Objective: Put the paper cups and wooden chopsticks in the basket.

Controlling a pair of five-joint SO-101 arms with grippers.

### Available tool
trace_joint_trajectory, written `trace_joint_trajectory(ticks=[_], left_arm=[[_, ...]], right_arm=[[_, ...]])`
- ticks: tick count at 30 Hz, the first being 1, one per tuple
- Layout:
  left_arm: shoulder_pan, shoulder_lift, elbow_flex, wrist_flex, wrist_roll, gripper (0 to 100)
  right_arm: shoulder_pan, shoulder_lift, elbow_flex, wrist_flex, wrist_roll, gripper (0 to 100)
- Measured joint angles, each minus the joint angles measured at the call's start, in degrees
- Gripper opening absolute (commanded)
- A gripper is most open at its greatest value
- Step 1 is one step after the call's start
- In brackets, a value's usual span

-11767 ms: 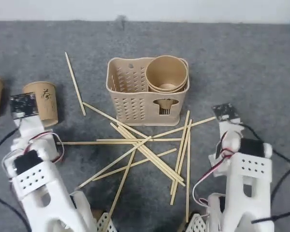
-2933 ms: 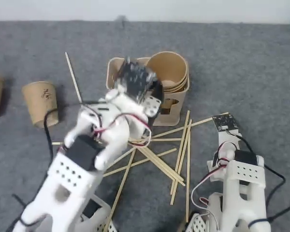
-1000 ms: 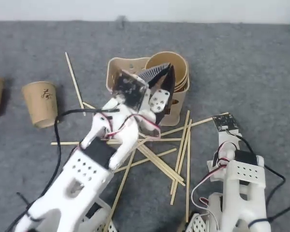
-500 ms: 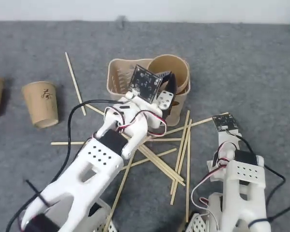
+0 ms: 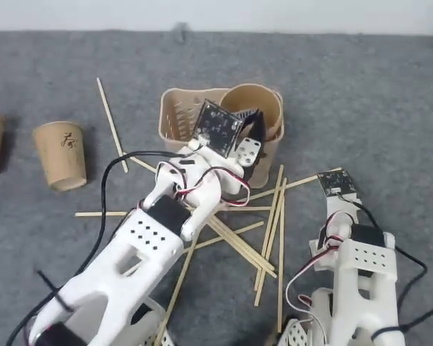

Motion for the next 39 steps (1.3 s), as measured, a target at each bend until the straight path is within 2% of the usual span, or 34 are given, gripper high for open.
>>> trace_joint_trajectory(ticks=[5,8,12,17,23,29,39], left_arm=[[-0.26,-8.79,-6.42,8.97,0.0,1],[-3.16,-14.59,-10.37,16.44,0.0,1],[-10.37,-19.43,-14.33,22.24,0.0,1],[-23.38,-18.99,-16.53,24.79,0.0,1],[-35.96,-10.55,-16.53,24.79,-0.09,1],[-43.6,2.99,-22.07,24.79,-4.66,1],[-52.57,30.77,-39.47,24.79,-5.36,1]], right_arm=[[0.09,0.0,0.0,0.0,0.0,0.8],[0.0,0.0,0.0,0.0,0.0,0.8],[0.09,0.0,0.0,0.0,0.0,0.8],[0.09,0.0,0.0,0.0,0.0,0.8],[0.0,0.0,0.0,0.0,0.0,0.8],[0.0,0.0,0.18,0.0,0.0,0.8],[0.0,0.0,0.35,0.0,0.0,0.8]])
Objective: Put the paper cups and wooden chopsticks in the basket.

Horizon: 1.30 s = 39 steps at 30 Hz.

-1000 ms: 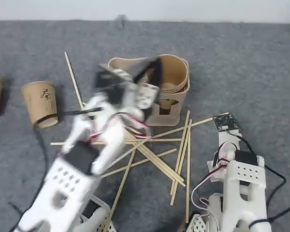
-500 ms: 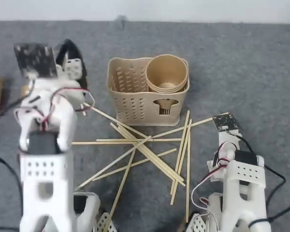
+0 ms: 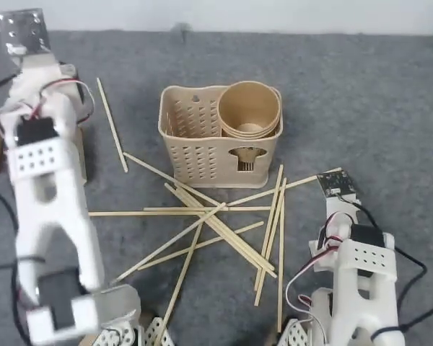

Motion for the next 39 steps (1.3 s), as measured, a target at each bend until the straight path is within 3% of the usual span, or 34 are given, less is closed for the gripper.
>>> trace_joint_trajectory(ticks=[13,17,28,32,39], left_arm=[[-3.69,30.68,-22.95,3.16,0.0,1],[-3.78,38.07,-32.44,11.69,0.0,1],[-3.78,57.85,-66.81,45.27,-0.53,1],[-3.78,63.3,-80.79,58.64,-5.8,1],[-5.8,64.7,-85.89,61.54,-9.23,1]], right_arm=[[0.09,0.0,0.0,0.0,0.0,0.8],[-0.44,0.0,0.0,0.0,0.0,0.8],[-1.58,0.0,0.0,0.0,0.0,0.8],[-1.49,0.0,0.0,0.0,0.0,0.8],[-1.49,0.0,0.0,0.0,0.0,0.8]])
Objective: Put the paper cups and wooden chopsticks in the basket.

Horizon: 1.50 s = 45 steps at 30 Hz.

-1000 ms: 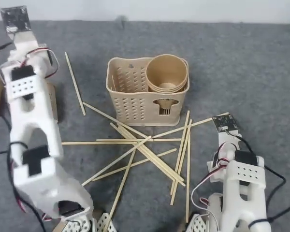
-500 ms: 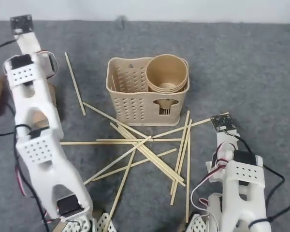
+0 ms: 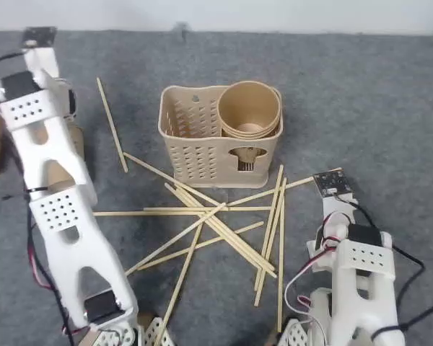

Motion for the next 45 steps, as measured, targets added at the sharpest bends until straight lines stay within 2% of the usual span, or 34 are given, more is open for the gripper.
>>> trace_joint_trajectory(ticks=[18,28,32,45], left_arm=[[-2.02,-1.93,13.54,0.0,-8.0,1],[-1.93,-29.54,51.6,0.0,-16.79,1],[-2.37,-38.24,61.8,0.0,-19.69,1],[-13.63,-41.41,65.76,0.0,-26.55,1]], right_arm=[[0.09,0.0,0.0,0.0,0.0,0.8],[0.0,0.0,0.0,0.0,0.0,0.8],[-0.26,0.0,0.0,0.0,0.0,0.8],[-0.18,0.0,0.0,0.0,0.0,0.8]])
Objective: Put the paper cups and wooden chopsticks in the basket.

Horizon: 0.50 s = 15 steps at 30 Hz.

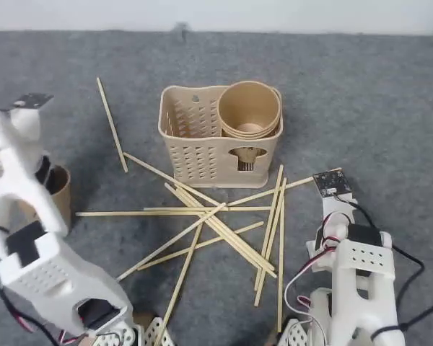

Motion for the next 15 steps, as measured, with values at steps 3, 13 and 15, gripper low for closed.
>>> trace_joint_trajectory(ticks=[3,13,15], left_arm=[[-1.76,-0.18,0.0,0.18,-1.49,1],[-3.69,-0.18,0.0,0.26,-3.25,2],[-3.25,-0.18,0.0,0.26,-3.25,2]], right_arm=[[0.09,0.0,0.0,0.0,0.0,0.8],[0.0,0.0,0.0,0.0,0.0,0.8],[0.0,0.0,0.0,0.0,0.0,0.8]])
